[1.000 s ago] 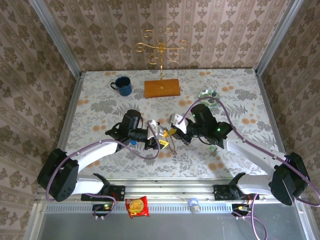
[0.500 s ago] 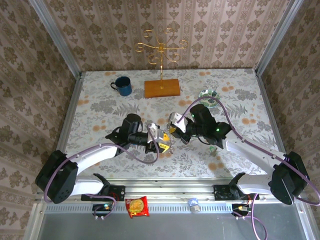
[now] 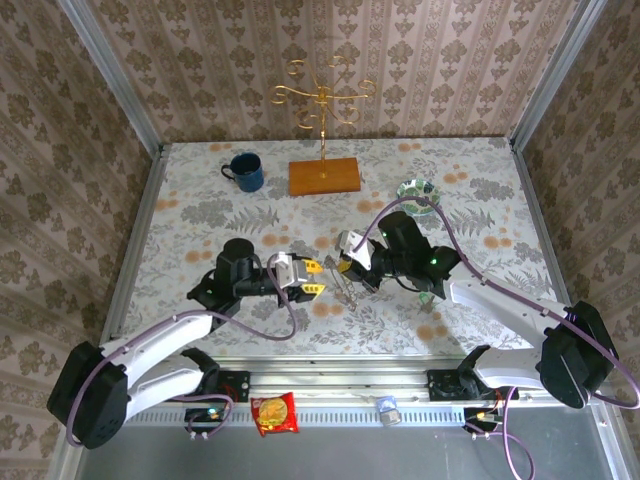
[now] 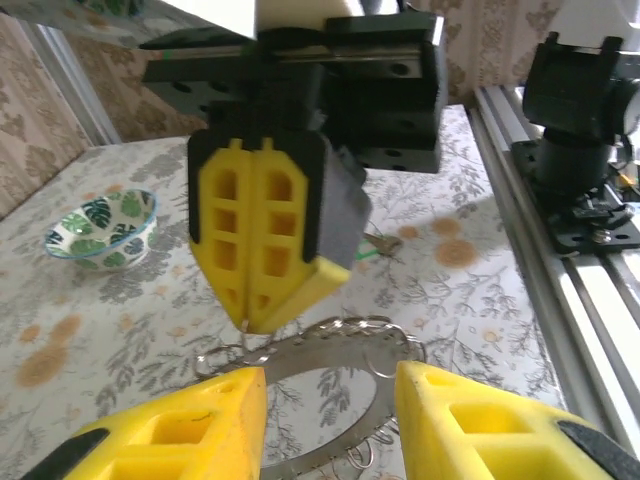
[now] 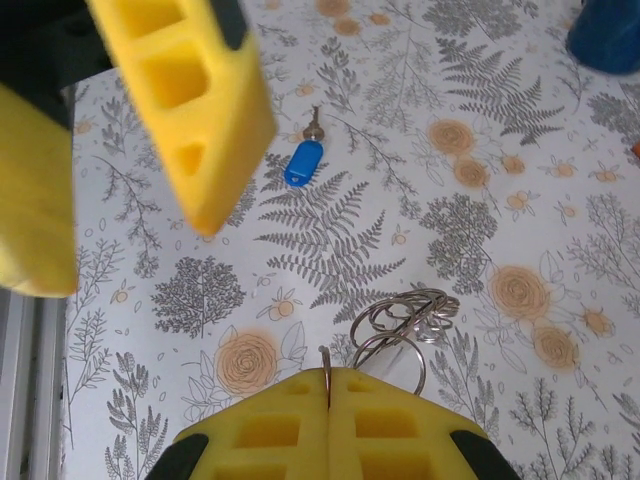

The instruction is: Put the keys on the keyring

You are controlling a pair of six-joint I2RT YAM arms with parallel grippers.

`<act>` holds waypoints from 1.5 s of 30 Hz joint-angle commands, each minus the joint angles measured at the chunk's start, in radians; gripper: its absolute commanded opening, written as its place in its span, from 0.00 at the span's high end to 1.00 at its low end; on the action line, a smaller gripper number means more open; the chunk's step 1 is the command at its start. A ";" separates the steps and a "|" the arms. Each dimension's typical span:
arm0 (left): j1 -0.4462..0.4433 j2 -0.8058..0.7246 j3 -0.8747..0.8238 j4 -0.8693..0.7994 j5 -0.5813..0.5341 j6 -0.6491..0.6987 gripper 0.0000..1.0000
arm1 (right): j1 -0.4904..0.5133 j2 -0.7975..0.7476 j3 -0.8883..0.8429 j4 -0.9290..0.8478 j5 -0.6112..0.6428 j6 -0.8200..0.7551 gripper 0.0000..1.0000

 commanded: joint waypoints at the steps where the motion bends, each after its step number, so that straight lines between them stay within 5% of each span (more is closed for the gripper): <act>1: 0.006 0.030 0.000 0.033 -0.023 -0.021 0.61 | 0.011 -0.020 -0.004 0.015 -0.062 -0.040 1.00; 22: 0.004 0.162 0.061 0.016 0.053 -0.010 0.67 | 0.062 0.022 0.030 0.011 -0.080 -0.071 1.00; 37: 0.003 0.195 0.086 -0.030 0.063 0.002 0.81 | 0.078 0.045 0.043 0.033 -0.102 -0.062 1.00; 45: 0.003 0.196 0.090 -0.028 0.065 -0.002 1.00 | 0.083 0.050 0.043 0.043 -0.108 -0.055 1.00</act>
